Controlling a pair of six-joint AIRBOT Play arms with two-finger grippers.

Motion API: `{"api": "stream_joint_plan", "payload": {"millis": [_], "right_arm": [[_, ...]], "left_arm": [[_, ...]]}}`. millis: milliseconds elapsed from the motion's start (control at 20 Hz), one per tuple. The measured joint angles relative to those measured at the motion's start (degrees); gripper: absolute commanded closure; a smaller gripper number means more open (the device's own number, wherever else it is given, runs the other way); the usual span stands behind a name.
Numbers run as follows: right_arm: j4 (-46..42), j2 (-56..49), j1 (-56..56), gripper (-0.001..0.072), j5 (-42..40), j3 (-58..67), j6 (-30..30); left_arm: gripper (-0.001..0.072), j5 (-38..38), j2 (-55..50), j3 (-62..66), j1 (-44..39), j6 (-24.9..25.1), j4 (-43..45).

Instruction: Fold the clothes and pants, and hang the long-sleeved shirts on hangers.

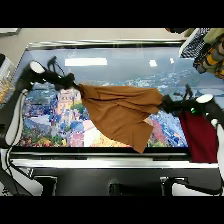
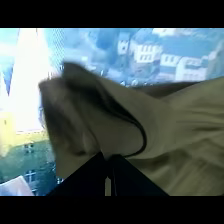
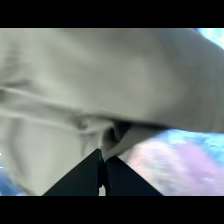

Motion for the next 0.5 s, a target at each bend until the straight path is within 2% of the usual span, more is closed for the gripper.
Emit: {"api": "stream_joint_plan", "payload": {"millis": [250,500], "right_arm": [[-0.3,14.0,0.0,0.0678,4.4,15.9,2.3],[-9.4,30.4,0.0,0.0678,5.3,27.8,10.4]], "left_arm": [[0.0695,-5.6,14.1,8.1,2.4,0.0,7.3],[0.0695,-8.0,34.1,7.6,3.4,-1.9,13.1]]}}
